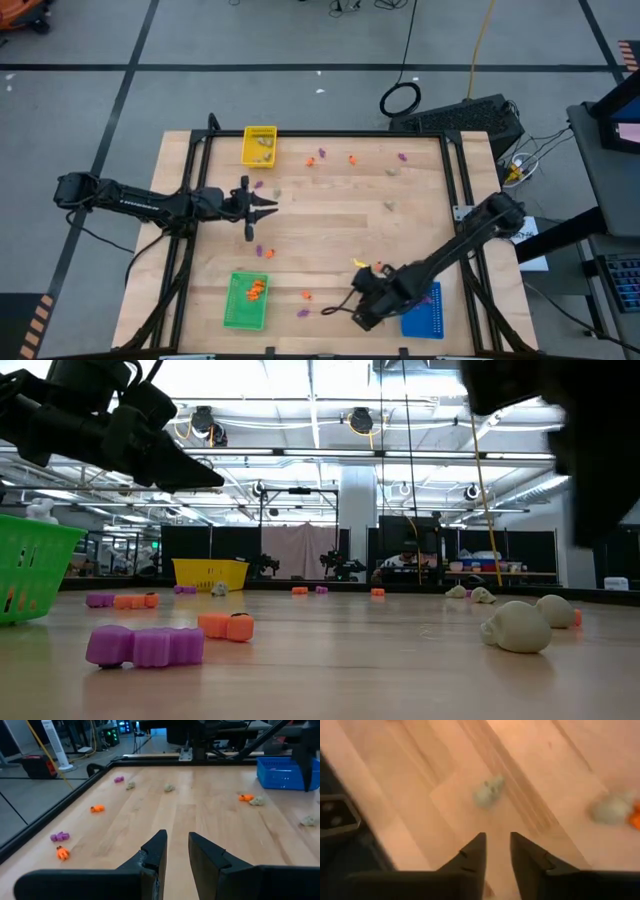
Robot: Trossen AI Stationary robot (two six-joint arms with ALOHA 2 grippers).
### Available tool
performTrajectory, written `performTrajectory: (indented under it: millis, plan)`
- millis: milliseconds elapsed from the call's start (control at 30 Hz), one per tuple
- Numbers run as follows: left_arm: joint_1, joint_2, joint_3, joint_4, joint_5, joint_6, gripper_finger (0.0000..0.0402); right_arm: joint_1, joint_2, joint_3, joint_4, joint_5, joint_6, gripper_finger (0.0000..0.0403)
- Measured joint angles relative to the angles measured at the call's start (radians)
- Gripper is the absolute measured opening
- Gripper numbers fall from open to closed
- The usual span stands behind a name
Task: Sort Halloween decoration
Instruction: Put the gray skull toy into the yellow bin
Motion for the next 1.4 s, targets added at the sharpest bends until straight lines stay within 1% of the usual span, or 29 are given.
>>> performTrajectory:
  millis: [133, 233, 333, 433, 533, 700, 967, 1133, 1200, 1267, 1400]
  plan:
    - [-0.008, 0.0, 0.0, -0.018, 0.0, -0.007, 0.0079, -0.032, 0.087, 0.071, 0.002, 0.013, -0.019, 0.0135]
    - [-0.012, 0.0, 0.0, -0.029, -0.001, -0.009, 0.0079, -0.051, 0.132, 0.106, 0.001, -0.007, -0.019, 0.0172]
    - [-0.012, 0.0, -0.001, -0.035, -0.001, -0.009, 0.0079, -0.065, 0.158, 0.111, 0.0, -0.041, 0.005, 0.0193]
    - [-0.012, 0.0, -0.001, -0.037, -0.001, -0.009, 0.0079, -0.071, 0.172, 0.111, -0.003, -0.041, 0.029, 0.0197]
    - [-0.011, 0.0, -0.001, -0.038, -0.001, -0.009, 0.0079, -0.076, 0.179, 0.111, -0.009, -0.04, 0.032, 0.019]
    - [-0.012, 0.0, -0.001, -0.039, -0.002, -0.01, 0.0079, -0.083, 0.204, 0.111, -0.015, -0.04, 0.021, 0.016]
    - [-0.011, 0.0, -0.002, -0.039, -0.008, -0.035, 0.0079, -0.088, 0.219, 0.114, -0.031, -0.039, -0.078, 0.0108]
    - [-0.011, 0.0, -0.069, 0.093, -0.015, -0.036, 0.0079, -0.099, 0.217, 0.113, -0.034, -0.042, -0.203, 0.0053]
    - [-0.011, -0.002, -0.098, 0.143, -0.015, -0.036, 0.0079, -0.107, 0.217, 0.118, -0.043, -0.04, -0.251, 0.0038]
    - [-0.011, -0.003, -0.125, 0.181, -0.015, -0.046, 0.0079, -0.115, 0.22, 0.139, -0.065, -0.016, -0.302, 0.0037]
    - [-0.011, -0.024, -0.147, 0.188, -0.015, -0.061, 0.0079, -0.157, 0.226, 0.175, -0.064, 0.089, -0.41, 0.0043]
